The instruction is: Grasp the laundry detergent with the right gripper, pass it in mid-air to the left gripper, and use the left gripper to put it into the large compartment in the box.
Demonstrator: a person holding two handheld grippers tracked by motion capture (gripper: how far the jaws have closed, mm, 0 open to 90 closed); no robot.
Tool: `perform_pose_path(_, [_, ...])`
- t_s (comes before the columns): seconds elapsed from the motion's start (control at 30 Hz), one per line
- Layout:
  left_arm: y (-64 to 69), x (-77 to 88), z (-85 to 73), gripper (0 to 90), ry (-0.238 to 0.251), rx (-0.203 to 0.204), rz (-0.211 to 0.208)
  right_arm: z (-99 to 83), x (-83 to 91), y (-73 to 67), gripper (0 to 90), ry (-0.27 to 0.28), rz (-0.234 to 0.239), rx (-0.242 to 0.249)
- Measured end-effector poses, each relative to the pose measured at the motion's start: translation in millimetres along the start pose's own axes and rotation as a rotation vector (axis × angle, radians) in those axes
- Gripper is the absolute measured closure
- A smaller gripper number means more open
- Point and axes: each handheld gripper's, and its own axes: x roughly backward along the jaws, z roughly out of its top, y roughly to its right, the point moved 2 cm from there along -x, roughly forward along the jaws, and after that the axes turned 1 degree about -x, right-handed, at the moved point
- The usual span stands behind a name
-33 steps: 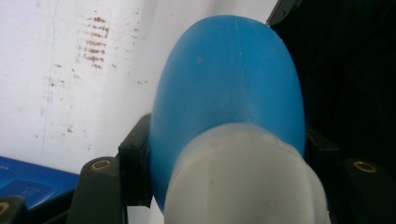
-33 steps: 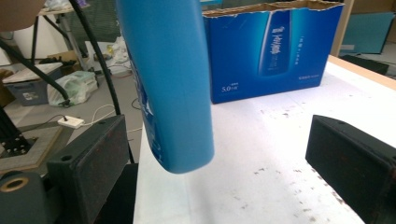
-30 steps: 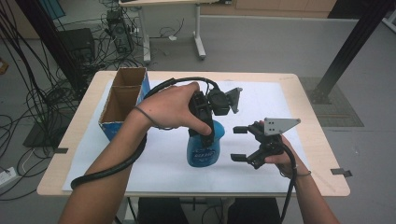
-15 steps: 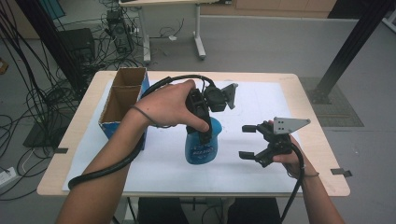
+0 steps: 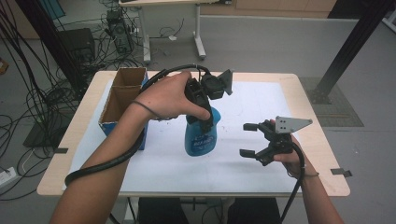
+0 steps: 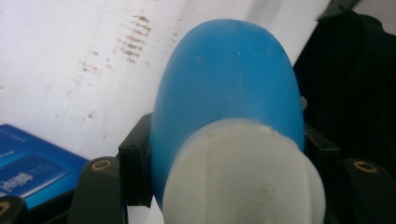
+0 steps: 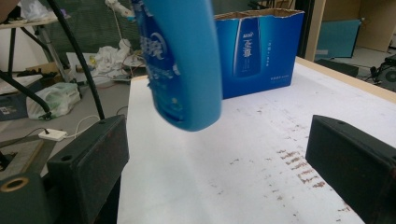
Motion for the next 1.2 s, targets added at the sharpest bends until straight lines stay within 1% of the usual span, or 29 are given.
perform_pose_path(0.1, [-5.6,1.9,4.3,37.2,-0.004,0.026,0.009,0.2,-1.1,0.1,6.1,0.001,-0.004,0.001])
perform_pose_path(0.23, [-18.1,4.0,11.9,37.2,0.002,0.097,0.021,0.8,-1.0,0.1,6.2,0.003,-0.006,0.002])
perform_pose_path(0.3, [-22.3,5.0,14.5,37.2,0.004,0.119,0.03,1.1,-0.5,0.0,6.2,0.008,-0.009,0.002])
perform_pose_path(0.33, [-24.8,5.2,16.0,37.2,-0.005,0.128,0.035,1.2,-0.4,-0.1,6.3,0.009,-0.009,0.001])
perform_pose_path(0.4, [-28.9,5.7,18.5,37.2,-0.007,0.146,0.036,1.3,-0.3,0.1,6.3,0.013,-0.011,0.001])
perform_pose_path(0.53, [-37.9,5.3,23.4,37.2,-0.01,0.175,0.028,1.6,-1.4,0.3,6.3,0.015,-0.012,-0.002])
perform_pose_path(0.6, [-42.1,4.9,26.6,37.2,-0.008,0.196,0.032,2.1,-2.1,-0.1,6.3,0.013,-0.01,-0.004])
perform_pose_path(0.7, [-45.7,5.4,29.3,37.2,-0.027,0.207,0.045,2.7,-2.4,-0.1,6.4,0.015,-0.01,-0.004])
perform_pose_path(0.73, [-47.7,6.0,30.0,37.2,-0.037,0.216,0.045,2.7,-2.7,0.1,6.4,0.015,-0.011,-0.002])
perform_pose_path(0.8, [-51.3,6.9,31.2,37.3,-0.04,0.231,0.044,2.7,-3.0,0.5,6.4,0.015,-0.013,-0.005])
perform_pose_path(0.87, [-54.1,7.4,31.6,37.3,-0.051,0.234,0.041,3.0,-3.6,0.6,6.4,0.016,-0.015,-0.004])
perform_pose_path(0.93, [-58.0,9.8,31.7,37.3,-0.055,0.251,0.036,3.6,-4.2,0.5,6.4,0.018,-0.014,-0.002])
perform_pose_path(1.07, [-66.6,19.0,29.0,37.3,-0.045,0.286,0.028,4.6,-5.2,0.4,6.4,0.022,-0.012,0.0])
perform_pose_path(1.1, [-69.5,22.5,27.7,37.3,-0.039,0.3,0.025,4.7,-5.5,0.3,6.4,0.02,-0.012,0.0])
perform_pose_path(1.2, [-75.1,29.4,24.8,37.2,-0.031,0.323,0.03,5.1,-6.4,0.5,6.4,0.02,-0.011,0.001])
